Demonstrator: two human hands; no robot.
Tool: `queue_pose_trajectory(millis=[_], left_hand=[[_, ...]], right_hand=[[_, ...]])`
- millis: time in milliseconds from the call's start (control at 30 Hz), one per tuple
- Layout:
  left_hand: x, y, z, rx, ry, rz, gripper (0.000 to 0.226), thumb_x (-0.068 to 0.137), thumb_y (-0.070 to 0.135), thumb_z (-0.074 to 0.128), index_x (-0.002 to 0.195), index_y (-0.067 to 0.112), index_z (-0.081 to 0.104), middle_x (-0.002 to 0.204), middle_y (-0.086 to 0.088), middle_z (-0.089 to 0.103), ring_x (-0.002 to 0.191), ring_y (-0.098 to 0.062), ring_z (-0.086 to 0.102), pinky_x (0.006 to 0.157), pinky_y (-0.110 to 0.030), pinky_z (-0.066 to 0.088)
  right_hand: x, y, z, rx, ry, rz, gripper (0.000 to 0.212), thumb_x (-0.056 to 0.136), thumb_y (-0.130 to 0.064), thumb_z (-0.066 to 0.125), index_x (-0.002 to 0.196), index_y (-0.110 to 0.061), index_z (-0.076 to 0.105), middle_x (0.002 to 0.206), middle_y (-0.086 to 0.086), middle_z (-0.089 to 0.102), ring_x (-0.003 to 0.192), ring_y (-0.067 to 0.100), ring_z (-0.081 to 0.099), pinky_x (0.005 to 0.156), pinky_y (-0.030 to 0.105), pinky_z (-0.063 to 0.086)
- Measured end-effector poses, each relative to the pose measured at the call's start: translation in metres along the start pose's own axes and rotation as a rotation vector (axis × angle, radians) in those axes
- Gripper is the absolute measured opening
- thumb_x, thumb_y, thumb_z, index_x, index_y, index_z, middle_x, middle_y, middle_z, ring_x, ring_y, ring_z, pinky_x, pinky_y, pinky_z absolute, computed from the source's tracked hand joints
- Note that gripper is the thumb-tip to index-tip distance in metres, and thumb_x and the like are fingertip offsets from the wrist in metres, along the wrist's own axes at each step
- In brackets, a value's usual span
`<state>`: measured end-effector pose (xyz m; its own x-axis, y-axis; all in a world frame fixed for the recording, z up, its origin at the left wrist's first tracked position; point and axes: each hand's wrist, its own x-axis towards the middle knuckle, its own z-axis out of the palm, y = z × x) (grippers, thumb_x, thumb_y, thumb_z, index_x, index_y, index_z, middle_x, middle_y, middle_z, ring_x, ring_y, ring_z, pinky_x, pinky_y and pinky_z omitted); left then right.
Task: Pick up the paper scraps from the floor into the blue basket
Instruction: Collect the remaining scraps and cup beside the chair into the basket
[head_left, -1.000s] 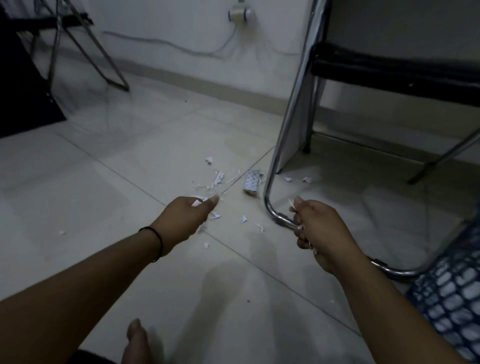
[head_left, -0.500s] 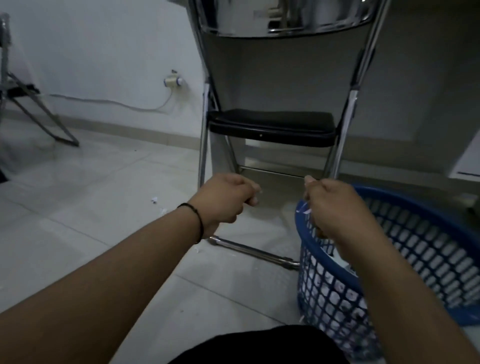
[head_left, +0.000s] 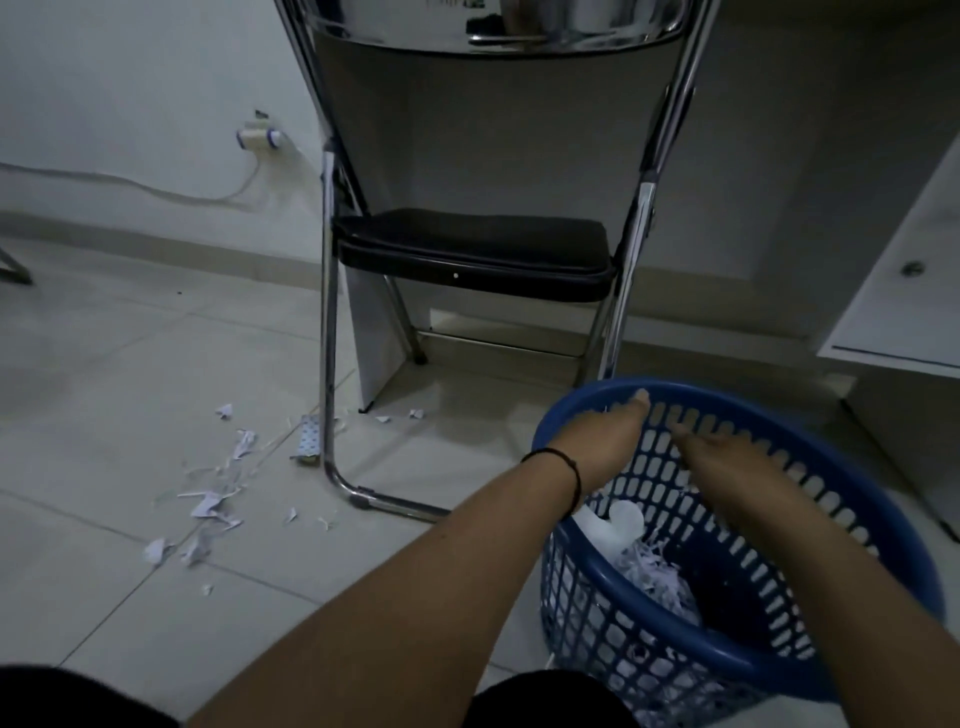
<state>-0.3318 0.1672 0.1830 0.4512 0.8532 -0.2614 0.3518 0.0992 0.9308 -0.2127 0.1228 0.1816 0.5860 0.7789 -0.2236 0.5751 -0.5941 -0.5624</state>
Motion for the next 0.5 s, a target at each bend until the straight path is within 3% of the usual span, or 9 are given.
queue_pose_trajectory(millis=[67,133,233,267,333,367,433,500], left_hand=[[0.006,-0.003,0.004,-0.031,-0.071,-0.005,0.037,0.100,0.034,0.028,0.064,0.027,0.029,0.066,0.003,0.031,0.069,-0.020,0.040,0.072,-0.036,0.039],[0.005,-0.005,0.002,-0.032,-0.125,-0.025,0.033,0.100,0.028,0.027,0.068,0.022,0.033,0.073,-0.002,0.036,0.077,-0.019,0.040,0.074,-0.035,0.037],[-0.004,-0.008,-0.004,-0.039,-0.214,-0.003,0.029,0.097,0.039,0.034,0.086,0.016,0.050,0.093,-0.011,0.047,0.087,-0.021,0.045,0.076,-0.032,0.034],[-0.007,-0.011,-0.007,-0.033,-0.208,0.031,0.032,0.095,0.041,0.039,0.103,0.015,0.055,0.107,-0.009,0.051,0.096,-0.021,0.048,0.078,-0.028,0.035],[-0.018,-0.016,-0.016,-0.005,-0.155,0.129,0.058,0.092,0.042,0.046,0.141,0.014,0.035,0.139,-0.006,0.045,0.110,-0.017,0.050,0.078,-0.019,0.038],[-0.023,-0.018,-0.022,-0.018,-0.134,0.173,0.064,0.091,0.042,0.049,0.146,0.017,0.026,0.142,-0.007,0.044,0.113,-0.018,0.052,0.079,-0.019,0.039],[-0.033,-0.024,-0.042,-0.054,-0.107,0.243,0.057,0.091,0.038,0.052,0.141,0.018,0.035,0.118,-0.005,0.059,0.099,-0.017,0.058,0.076,-0.021,0.042],[-0.044,-0.030,-0.066,-0.127,-0.085,0.280,0.024,0.091,0.032,0.053,0.114,0.024,0.056,0.086,0.009,0.054,0.077,-0.007,0.052,0.070,-0.021,0.040]], right_hand=[[0.002,0.005,0.003,0.103,-0.005,0.056,0.059,0.097,-0.052,0.028,0.117,-0.005,0.058,0.116,0.021,0.060,0.098,0.030,0.057,0.080,0.033,0.042],[-0.001,0.007,0.003,0.213,-0.006,0.120,0.066,0.094,-0.058,0.028,0.106,-0.003,0.062,0.103,0.023,0.061,0.089,0.032,0.058,0.085,0.037,0.046],[-0.012,0.004,0.004,0.213,-0.002,0.162,0.073,0.093,-0.061,0.024,0.131,-0.005,0.050,0.135,0.022,0.049,0.114,0.037,0.051,0.088,0.040,0.040],[-0.016,0.003,0.005,0.177,0.001,0.149,0.071,0.093,-0.060,0.023,0.135,-0.008,0.046,0.139,0.020,0.045,0.118,0.037,0.049,0.091,0.040,0.039],[-0.024,-0.001,0.004,0.083,0.018,0.113,0.061,0.097,-0.051,0.023,0.142,-0.011,0.037,0.148,0.017,0.035,0.128,0.034,0.039,0.102,0.038,0.032],[-0.028,-0.004,0.003,0.030,0.030,0.103,0.058,0.099,-0.047,0.025,0.142,-0.010,0.034,0.151,0.016,0.029,0.132,0.033,0.034,0.105,0.037,0.028],[-0.033,-0.014,0.003,-0.115,0.028,0.078,0.055,0.100,-0.041,0.027,0.142,-0.005,0.034,0.151,0.018,0.027,0.132,0.034,0.034,0.106,0.036,0.028],[-0.040,-0.026,0.006,-0.264,0.024,0.037,0.053,0.100,-0.039,0.029,0.140,-0.005,0.037,0.149,0.019,0.032,0.128,0.034,0.040,0.104,0.036,0.033]])
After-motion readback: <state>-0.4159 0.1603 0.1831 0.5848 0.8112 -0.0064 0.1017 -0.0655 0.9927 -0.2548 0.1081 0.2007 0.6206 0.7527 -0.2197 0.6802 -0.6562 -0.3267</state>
